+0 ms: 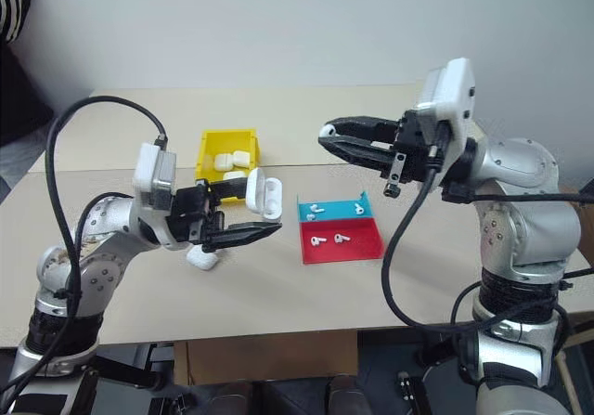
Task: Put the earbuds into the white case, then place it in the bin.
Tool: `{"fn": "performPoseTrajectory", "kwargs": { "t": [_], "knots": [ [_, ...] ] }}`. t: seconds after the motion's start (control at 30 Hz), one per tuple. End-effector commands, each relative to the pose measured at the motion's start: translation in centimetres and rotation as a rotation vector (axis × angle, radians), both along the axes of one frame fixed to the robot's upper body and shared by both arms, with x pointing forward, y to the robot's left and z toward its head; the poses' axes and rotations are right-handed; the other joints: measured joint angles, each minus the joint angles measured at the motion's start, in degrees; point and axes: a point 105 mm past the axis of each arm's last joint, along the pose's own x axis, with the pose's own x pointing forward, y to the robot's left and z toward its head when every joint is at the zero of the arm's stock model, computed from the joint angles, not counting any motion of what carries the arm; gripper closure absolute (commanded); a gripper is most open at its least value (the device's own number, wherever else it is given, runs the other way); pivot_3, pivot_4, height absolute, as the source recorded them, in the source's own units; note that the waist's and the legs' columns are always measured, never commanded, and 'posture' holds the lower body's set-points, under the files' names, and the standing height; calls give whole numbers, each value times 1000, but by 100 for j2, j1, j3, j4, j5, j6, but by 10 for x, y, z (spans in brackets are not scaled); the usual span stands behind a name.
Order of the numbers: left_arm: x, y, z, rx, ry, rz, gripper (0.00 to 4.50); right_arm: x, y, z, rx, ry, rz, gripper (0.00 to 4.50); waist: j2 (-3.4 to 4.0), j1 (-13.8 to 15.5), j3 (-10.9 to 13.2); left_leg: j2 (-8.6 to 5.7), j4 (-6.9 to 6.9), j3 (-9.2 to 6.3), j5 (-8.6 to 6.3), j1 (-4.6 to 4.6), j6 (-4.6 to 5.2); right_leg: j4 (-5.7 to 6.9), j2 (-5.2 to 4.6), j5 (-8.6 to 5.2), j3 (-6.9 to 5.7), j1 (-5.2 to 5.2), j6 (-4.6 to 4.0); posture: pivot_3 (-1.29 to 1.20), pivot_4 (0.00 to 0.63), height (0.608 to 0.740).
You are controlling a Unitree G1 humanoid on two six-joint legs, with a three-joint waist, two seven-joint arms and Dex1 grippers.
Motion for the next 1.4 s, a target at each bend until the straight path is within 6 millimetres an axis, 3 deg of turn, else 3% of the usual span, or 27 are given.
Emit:
{"fn": "performPoseTrajectory", "kwargs": {
  "t": [0.03,0.17,0.4,0.87,1.4],
  "knots": [
    [-11,-1,10,-59,-18,-28,1727,-23,5,9,100,-78,90,3593,0,2,0,0,0,0,0,0,0,1,0,0,0,-1,0,0,150,740],
    [-18,-2,12,-107,-22,-60,1727,-43,15,8,183,-105,219,3593,1,-11,0,0,0,0,0,-1,0,3,1,0,0,-5,0,0,150,740],
    [-22,-4,11,-116,3,-82,1727,-50,26,6,226,-120,291,3593,1,-33,0,0,0,-1,0,4,0,3,1,-10,0,1,16,0,150,740],
    [-24,-4,13,-129,-21,-88,1727,-39,47,-14,209,-84,367,3593,1,-57,0,0,0,0,0,3,0,2,1,-9,0,-1,14,0,150,740],
    [-24,-2,12,-127,-35,-83,1727,-34,50,-24,180,-71,366,3593,1,-57,0,0,0,0,0,2,0,2,1,-9,0,-2,15,0,150,740]
  ]
}}
